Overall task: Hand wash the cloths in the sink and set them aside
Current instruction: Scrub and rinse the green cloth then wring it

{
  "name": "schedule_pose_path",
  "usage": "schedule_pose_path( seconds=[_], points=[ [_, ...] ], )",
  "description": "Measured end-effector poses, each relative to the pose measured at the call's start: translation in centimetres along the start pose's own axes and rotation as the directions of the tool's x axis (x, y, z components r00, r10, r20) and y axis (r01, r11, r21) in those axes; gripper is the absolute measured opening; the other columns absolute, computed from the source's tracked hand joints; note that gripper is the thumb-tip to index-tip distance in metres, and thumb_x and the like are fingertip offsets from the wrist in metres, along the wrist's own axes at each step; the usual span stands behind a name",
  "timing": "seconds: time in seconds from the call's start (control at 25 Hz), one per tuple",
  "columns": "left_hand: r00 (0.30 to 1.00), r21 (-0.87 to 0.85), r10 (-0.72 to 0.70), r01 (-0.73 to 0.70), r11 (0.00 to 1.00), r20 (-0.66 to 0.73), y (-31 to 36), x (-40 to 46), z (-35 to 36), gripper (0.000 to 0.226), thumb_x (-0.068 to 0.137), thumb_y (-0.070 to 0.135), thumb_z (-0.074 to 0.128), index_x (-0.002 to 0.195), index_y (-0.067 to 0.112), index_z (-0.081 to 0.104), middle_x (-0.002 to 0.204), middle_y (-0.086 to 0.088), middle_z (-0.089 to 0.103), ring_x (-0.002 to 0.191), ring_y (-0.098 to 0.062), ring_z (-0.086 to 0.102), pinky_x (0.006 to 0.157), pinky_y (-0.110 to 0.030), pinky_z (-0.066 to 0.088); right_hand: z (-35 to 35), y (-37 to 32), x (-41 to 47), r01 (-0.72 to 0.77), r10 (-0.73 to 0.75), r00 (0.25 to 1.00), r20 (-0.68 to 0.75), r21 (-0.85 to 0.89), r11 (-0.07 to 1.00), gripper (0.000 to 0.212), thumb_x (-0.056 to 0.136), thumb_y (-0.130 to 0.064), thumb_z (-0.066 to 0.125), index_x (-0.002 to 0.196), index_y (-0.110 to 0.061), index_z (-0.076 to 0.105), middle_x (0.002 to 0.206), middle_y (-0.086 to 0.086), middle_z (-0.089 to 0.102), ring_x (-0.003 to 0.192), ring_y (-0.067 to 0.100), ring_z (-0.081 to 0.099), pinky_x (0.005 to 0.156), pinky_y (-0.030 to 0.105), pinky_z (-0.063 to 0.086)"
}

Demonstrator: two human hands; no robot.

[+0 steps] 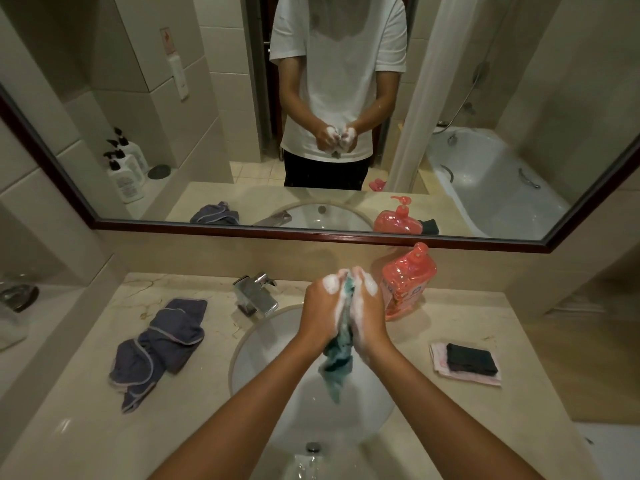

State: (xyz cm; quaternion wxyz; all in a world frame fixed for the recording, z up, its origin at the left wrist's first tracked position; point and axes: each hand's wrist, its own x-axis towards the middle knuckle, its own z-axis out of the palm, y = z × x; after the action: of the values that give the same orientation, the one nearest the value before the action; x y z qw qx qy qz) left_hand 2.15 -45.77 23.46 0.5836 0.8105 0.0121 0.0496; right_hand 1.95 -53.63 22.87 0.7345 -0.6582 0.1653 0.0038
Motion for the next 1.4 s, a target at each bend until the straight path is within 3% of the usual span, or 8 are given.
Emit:
schedule_pose_path(
  seconds=[0.16, 0.44, 0.56, 0.64, 0.84, 1.04, 1.28, 1.4],
  points=[
    [0.988, 0.192, -0.123, 0.103, 0.976, 0.095, -3.1, -0.5, 0.1, 0.03, 0.102, 0.017, 0.041, 0.091, 0.008, 0.068, 0.084, -0.007, 0.072, 0.078, -0.024, 0.067, 0.07, -0.038, 0.053, 0.7, 0.7, 1.0, -0.098, 0.1, 0.994, 0.05, -0.023, 0.995, 0.023, 0.099, -0.044, 0.053, 0.091, -0.027, 0.067, 0.084, -0.003, 0.074, 0.085, 0.016, 0.072, 0.081, 0.035, 0.055],
    [0.801, -0.502, -0.599, 0.522, 0.689, 0.01, -7.4, -1.3, -3.4, 0.03, 0.105, 0.023, 0.043, 0.078, 0.021, 0.056, 0.077, -0.007, 0.065, 0.075, -0.022, 0.067, 0.068, -0.03, 0.054, 5.1, 5.6, 0.4, -0.339, 0.333, 0.939, 0.089, 0.068, 0.938, 0.026, 0.088, -0.047, 0.063, 0.102, -0.026, 0.07, 0.103, 0.009, 0.073, 0.099, 0.029, 0.07, 0.094, 0.045, 0.054],
    [0.731, -0.513, -0.674, 0.621, 0.593, 0.106, -10.1, -2.0, -4.3, 0.036, 0.107, 0.043, 0.039, 0.096, 0.023, 0.066, 0.1, -0.007, 0.072, 0.093, -0.023, 0.069, 0.088, -0.037, 0.056, 7.1, 6.8, 1.9, -0.392, 0.385, 0.919, 0.08, 0.245, 0.887, 0.02, 0.097, -0.044, 0.061, 0.108, -0.028, 0.067, 0.104, 0.012, 0.072, 0.093, 0.03, 0.072, 0.08, 0.044, 0.059],
    [0.686, -0.54, -0.701, 0.671, 0.507, 0.194, -11.9, -2.4, -5.0, 0.044, 0.105, 0.053, 0.032, 0.099, 0.028, 0.068, 0.101, -0.001, 0.074, 0.089, -0.016, 0.07, 0.078, -0.03, 0.057, 8.2, 7.4, 3.0, -0.385, 0.38, 0.921, 0.079, 0.317, 0.867, 0.014, 0.096, -0.047, 0.061, 0.102, -0.035, 0.065, 0.094, 0.001, 0.071, 0.08, 0.021, 0.073, 0.064, 0.037, 0.057],
    [0.544, -0.728, -0.78, 0.663, 0.174, 0.31, -17.2, -1.9, -6.5, 0.058, 0.098, 0.068, 0.034, 0.117, 0.022, 0.062, 0.114, -0.012, 0.071, 0.102, -0.033, 0.068, 0.073, -0.046, 0.056, 9.4, 11.9, 4.0, -0.336, 0.342, 0.929, 0.139, -0.065, 0.94, 0.018, 0.097, -0.033, 0.064, 0.111, -0.022, 0.061, 0.106, -0.001, 0.067, 0.102, 0.025, 0.066, 0.068, 0.032, 0.054],
    [0.505, -0.754, -0.826, 0.637, 0.161, 0.25, -20.9, -0.3, -5.8, 0.046, 0.095, 0.051, 0.057, 0.118, 0.013, 0.069, 0.112, -0.019, 0.073, 0.098, -0.035, 0.072, 0.071, -0.044, 0.06, 9.2, 16.6, 4.7, -0.358, 0.437, 0.862, 0.258, -0.302, 0.884, 0.021, 0.102, -0.018, 0.051, 0.104, -0.022, 0.071, 0.103, -0.002, 0.068, 0.09, 0.013, 0.068, 0.053, 0.024, 0.055],
    [0.495, -0.744, -0.865, 0.611, 0.272, 0.09, -24.9, 1.4, -5.2, 0.024, 0.099, 0.031, 0.061, 0.099, 0.011, 0.073, 0.104, -0.02, 0.074, 0.086, -0.038, 0.073, 0.056, -0.039, 0.058, 10.0, 16.4, 11.3, -0.242, 0.265, 0.963, 0.047, -0.28, 0.929, 0.02, 0.098, -0.02, 0.059, 0.082, -0.024, 0.071, 0.1, 0.002, 0.072, 0.095, 0.018, 0.06, 0.089, 0.032, 0.045],
    [0.457, -0.778, -0.888, 0.577, 0.248, 0.055, -26.3, 2.8, -4.9, 0.029, 0.103, 0.031, 0.05, 0.097, 0.014, 0.072, 0.107, -0.019, 0.073, 0.095, -0.04, 0.07, 0.061, -0.041, 0.058, 12.1, 15.3, 14.5, -0.142, 0.172, 0.982, 0.079, -0.294, 0.945, 0.018, 0.095, -0.017, 0.064, 0.081, -0.024, 0.072, 0.095, 0.003, 0.075, 0.087, 0.007, 0.064, 0.081, 0.019, 0.048]
  ],
)
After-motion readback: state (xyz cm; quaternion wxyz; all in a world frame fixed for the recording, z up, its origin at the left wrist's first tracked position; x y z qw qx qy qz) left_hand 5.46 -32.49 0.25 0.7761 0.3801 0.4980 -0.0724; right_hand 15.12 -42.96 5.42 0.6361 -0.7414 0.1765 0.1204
